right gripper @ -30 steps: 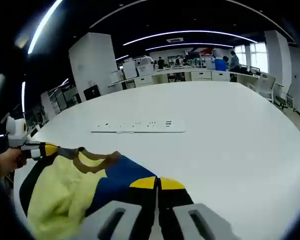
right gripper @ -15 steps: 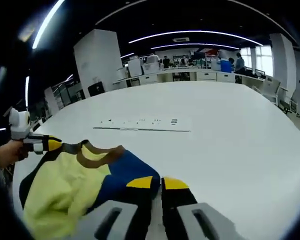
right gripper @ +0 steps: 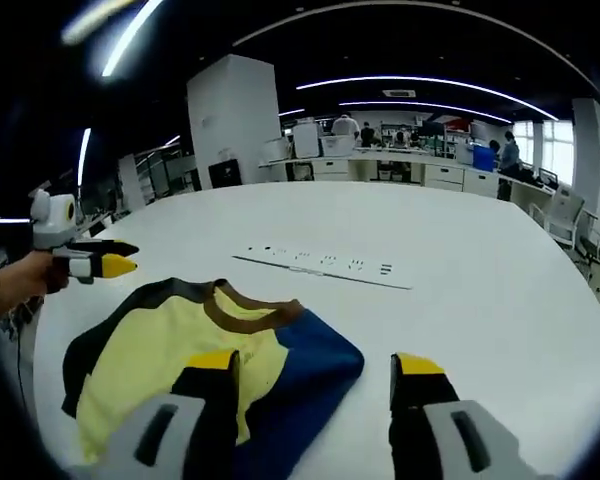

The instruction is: Fold the garment on the visible template until the final outline fits inside the template.

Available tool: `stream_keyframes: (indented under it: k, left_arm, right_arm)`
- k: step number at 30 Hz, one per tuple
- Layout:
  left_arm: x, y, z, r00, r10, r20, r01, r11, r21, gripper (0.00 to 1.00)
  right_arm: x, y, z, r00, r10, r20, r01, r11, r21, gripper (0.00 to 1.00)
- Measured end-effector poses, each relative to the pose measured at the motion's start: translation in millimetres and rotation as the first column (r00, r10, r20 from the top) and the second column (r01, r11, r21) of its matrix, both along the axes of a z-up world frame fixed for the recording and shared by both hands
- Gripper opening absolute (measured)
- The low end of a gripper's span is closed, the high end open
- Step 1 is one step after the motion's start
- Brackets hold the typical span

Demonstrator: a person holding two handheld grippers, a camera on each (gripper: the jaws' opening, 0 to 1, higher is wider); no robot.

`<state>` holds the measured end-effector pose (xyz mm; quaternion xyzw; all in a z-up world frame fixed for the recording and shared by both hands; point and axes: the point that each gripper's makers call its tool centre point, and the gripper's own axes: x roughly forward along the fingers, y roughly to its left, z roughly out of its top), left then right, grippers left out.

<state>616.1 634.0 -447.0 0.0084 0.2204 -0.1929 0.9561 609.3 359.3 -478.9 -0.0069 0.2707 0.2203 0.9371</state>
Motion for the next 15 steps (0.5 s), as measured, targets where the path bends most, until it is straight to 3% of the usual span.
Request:
stream_keyframes:
  k: [7, 15]
  left_arm:
    - [-30.6, -6.0, -1.2, 0.999, -0.039, -0.017, 0.038, 0.998, -0.042, 0.6]
    - [-59.6, -11.8, -0.3, 0.998, -0.069, -0.008, 0.069, 0.997, -0.02, 0.62]
  right_arm:
    - [-28.7, 7.7, 7.6, 1.0, 0.017, -0.005, -0.016, 1.0, 0.021, 0.65]
    - [-57.4, 7.7, 1.4, 0.999, -0.008, -0.034, 0.007, 1.0, -0.017, 0.63]
